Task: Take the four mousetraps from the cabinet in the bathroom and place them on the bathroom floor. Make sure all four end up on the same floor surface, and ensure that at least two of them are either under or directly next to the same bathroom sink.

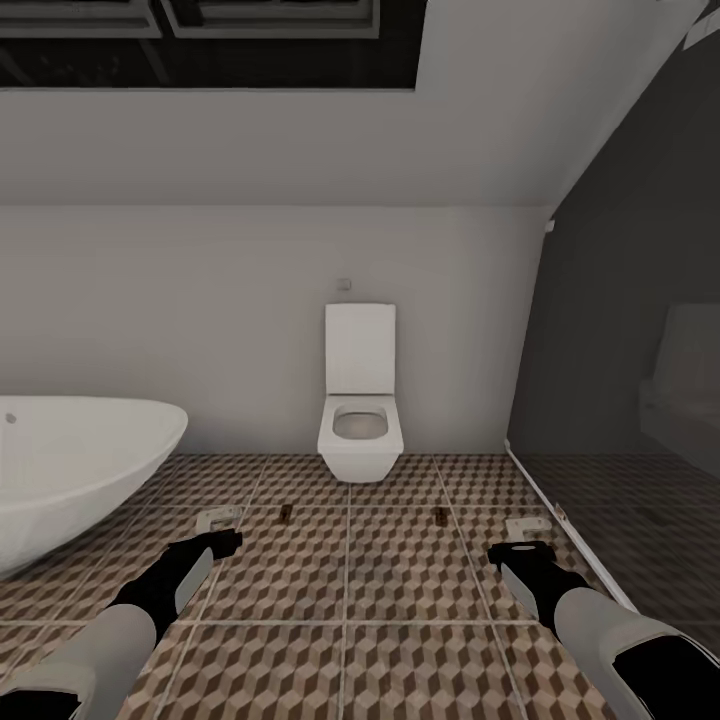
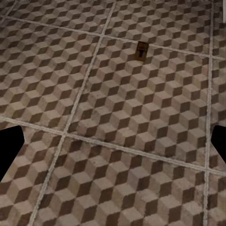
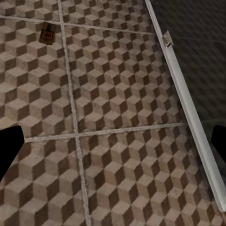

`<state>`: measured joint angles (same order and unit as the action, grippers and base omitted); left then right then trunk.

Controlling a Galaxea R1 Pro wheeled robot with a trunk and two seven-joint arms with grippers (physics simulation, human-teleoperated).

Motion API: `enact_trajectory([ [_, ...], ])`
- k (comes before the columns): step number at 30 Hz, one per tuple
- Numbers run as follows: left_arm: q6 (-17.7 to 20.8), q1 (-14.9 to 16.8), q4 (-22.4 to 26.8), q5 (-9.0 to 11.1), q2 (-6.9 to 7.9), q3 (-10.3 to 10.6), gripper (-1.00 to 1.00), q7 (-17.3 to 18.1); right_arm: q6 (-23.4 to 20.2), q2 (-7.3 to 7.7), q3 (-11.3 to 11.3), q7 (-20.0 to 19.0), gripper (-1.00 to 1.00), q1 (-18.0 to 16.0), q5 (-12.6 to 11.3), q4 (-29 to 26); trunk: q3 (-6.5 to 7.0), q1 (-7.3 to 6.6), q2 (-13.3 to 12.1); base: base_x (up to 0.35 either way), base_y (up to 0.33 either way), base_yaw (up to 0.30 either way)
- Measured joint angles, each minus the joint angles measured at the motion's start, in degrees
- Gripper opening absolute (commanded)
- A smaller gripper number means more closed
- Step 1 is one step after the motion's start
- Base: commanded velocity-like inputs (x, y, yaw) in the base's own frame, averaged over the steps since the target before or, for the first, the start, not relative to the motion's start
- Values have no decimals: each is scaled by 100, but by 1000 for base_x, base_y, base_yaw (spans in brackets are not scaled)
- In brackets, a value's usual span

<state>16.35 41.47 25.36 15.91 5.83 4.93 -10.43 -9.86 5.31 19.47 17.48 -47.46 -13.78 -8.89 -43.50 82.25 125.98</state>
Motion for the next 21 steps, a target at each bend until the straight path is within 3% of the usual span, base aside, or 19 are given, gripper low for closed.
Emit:
enact_trajectory([
  [21, 0, 0, 0, 0, -6, 2, 100, 0, 0, -7, 0, -1, 100, 0, 0, 0, 377, -461, -842, 0, 0, 0],
])
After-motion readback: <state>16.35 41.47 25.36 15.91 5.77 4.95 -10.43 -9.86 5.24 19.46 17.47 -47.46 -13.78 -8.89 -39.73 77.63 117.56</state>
